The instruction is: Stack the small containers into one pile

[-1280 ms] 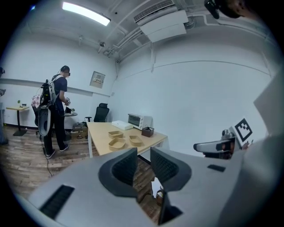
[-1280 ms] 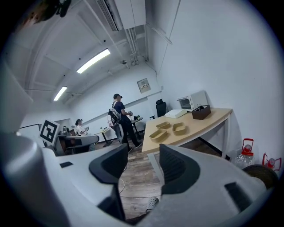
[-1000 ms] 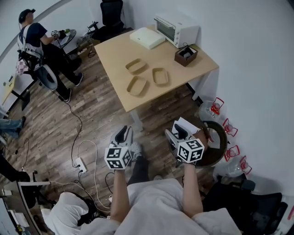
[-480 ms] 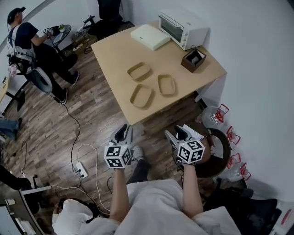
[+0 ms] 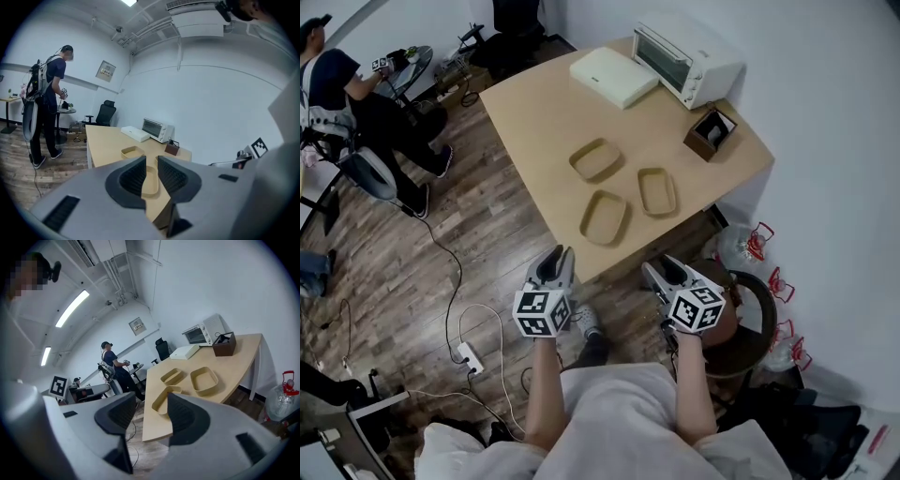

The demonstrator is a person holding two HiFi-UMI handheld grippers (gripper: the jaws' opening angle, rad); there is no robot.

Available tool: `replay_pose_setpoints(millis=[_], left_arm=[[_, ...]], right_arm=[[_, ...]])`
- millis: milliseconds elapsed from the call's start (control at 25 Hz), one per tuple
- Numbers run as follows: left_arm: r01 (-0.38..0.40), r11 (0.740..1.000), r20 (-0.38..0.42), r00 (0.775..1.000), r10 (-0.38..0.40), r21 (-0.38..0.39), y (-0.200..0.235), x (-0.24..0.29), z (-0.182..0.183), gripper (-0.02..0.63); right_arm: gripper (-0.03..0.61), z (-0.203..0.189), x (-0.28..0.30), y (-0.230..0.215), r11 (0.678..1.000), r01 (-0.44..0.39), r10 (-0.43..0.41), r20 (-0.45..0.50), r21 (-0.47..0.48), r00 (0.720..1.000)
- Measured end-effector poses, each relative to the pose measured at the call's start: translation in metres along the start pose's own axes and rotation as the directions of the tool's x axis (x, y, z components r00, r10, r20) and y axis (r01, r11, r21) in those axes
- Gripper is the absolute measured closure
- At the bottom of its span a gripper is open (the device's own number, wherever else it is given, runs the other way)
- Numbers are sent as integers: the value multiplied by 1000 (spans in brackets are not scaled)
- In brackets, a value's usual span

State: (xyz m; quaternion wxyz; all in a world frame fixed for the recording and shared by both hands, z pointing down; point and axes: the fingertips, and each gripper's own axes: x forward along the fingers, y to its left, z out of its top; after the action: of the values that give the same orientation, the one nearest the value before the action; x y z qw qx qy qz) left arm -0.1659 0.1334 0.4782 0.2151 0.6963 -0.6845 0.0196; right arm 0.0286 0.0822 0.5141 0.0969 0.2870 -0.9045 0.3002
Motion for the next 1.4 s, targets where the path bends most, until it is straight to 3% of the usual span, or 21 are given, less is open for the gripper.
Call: replay_pose_setpoints(millis=[480,840,1400], left_arm=[[4,996,-4,1000,-4,-93,83,31,1,541],[27,997,-81,996,-33,-70,77,53,-21,541],[38,999,-208,977,-44,-32,78,122,-42,541]], right_arm=[[371,-6,78,19,1000,10,-10,-49,-1,999],[383,-18,96,-3,994,31,-27,-48,103,999],[388,-25,151,-51,981,41,-21,-108,190,994]])
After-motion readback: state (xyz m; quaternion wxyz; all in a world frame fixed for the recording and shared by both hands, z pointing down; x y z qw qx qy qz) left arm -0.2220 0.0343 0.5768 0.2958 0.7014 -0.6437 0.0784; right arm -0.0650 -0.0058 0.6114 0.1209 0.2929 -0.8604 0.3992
